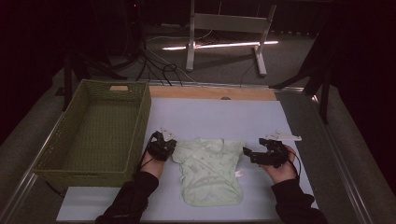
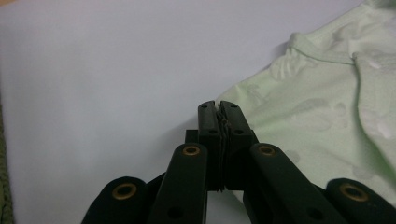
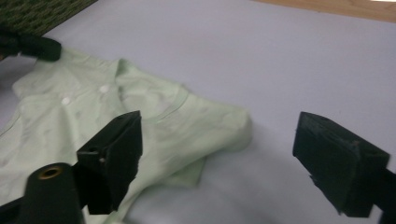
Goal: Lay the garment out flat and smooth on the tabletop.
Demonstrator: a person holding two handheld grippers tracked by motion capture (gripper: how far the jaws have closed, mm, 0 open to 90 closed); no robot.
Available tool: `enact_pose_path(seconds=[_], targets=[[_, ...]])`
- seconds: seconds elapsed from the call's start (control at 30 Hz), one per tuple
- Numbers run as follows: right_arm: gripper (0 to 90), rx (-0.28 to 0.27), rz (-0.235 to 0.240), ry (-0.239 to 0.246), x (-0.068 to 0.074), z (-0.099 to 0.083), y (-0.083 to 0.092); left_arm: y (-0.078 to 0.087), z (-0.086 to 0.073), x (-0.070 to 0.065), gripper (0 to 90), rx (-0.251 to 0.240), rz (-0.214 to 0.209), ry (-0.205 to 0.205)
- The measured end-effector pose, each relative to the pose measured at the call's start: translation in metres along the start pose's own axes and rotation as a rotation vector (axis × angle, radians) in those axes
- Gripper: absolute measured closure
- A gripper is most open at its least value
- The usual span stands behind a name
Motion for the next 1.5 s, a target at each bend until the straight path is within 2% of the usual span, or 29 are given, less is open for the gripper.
enact_pose_path(seconds=[0.03, 0.07, 0.1, 0.13, 0.2, 0.23, 0.27, 0.33, 0.43, 0.67, 0.8, 0.93, 1.0, 1.1, 1.2, 1.27, 1.37, 1.4, 1.43, 1.5], targets=[[16.8, 0.01, -0.011, -0.003, -0.004, 0.002, -0.004, 0.0, 0.0, 0.001, 89.9, 0.001, 0.003, 0.003], [25.6, 0.012, -0.038, -0.014, -0.008, 0.003, -0.009, 0.0, 0.0, 0.003, 89.9, -0.009, 0.011, 0.023], [30.4, 0.026, -0.027, -0.016, -0.013, 0.004, -0.015, 0.001, 0.0, 0.004, 89.9, -0.007, 0.011, 0.025], [38.5, 0.042, -0.044, -0.027, -0.017, 0.003, -0.02, 0.0, 0.0, 0.005, 89.9, -0.006, 0.014, 0.029], [45.7, 0.064, -0.046, -0.038, -0.022, 0.001, -0.028, 0.0, -0.001, 0.005, 89.9, -0.002, 0.017, 0.03], [54.4, 0.093, -0.079, -0.045, -0.026, -0.001, -0.035, 0.0, -0.001, 0.005, 89.9, -0.001, 0.017, 0.026], [55.5, 0.106, -0.076, -0.052, -0.028, -0.003, -0.038, 0.0, -0.001, 0.004, 89.9, 0.0, 0.02, 0.019], [63.2, 0.155, -0.094, -0.052, -0.031, -0.008, -0.049, 0.0, 0.0, 0.003, 89.9, -0.003, 0.019, 0.017], [64.7, 0.186, -0.064, -0.06, -0.029, -0.013, -0.061, 0.001, 0.0, 0.004, 89.9, -0.004, 0.016, 0.016], [61.4, 0.16, 0.007, -0.1, -0.02, -0.008, -0.071, 0.002, 0.0, 0.003, 90.0, -0.011, 0.009, 0.014], [62.7, 0.167, 0.04, -0.113, -0.015, -0.007, -0.079, 0.003, 0.0, 0.002, 90.0, -0.01, 0.004, 0.01], [66.2, 0.18, 0.063, -0.096, -0.007, -0.009, -0.079, 0.003, -0.001, 0.003, 89.9, -0.013, 0.005, 0.01], [66.3, 0.204, 0.03, -0.087, -0.003, -0.011, -0.074, 0.004, -0.001, 0.003, 90.0, -0.011, 0.003, 0.01], [67.3, 0.232, 0.027, -0.09, 0.003, -0.016, -0.065, 0.004, 0.0, 0.003, 90.0, -0.013, 0.003, 0.008], [68.0, 0.244, 0.053, -0.085, 0.01, -0.022, -0.056, 0.004, 0.0, 0.003, 90.0, -0.011, 0.002, 0.007], [69.7, 0.25, 0.034, -0.061, 0.015, -0.024, -0.054, 0.004, -0.001, 0.003, 90.0, -0.013, 0.003, 0.012], [75.4, 0.263, -0.014, -0.028, 0.019, -0.024, -0.052, 0.004, 0.0, 0.003, 90.0, -0.011, 0.002, 0.009], [81.5, 0.264, -0.031, -0.013, 0.02, -0.024, -0.052, 0.003, 0.0, 0.003, 89.9, -0.012, 0.0, 0.012], [87.1, 0.269, -0.026, -0.01, 0.022, -0.024, -0.052, 0.003, 0.0, 0.004, 89.9, -0.011, 0.002, 0.009], [89.8, 0.272, -0.02, -0.014, 0.021, -0.024, -0.051, 0.003, 0.0, 0.003, 90.0, -0.01, 0.001, 0.012]])
Point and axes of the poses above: each handheld gripper's, and its own axes: y roughly backward along the jaws, z roughly out of its top, x roughly to its left, the point moved 2 cm from there along -y, roughly forward along the jaws, and after that the axes turned 6 degrees about -z, right-handed, at the moved point
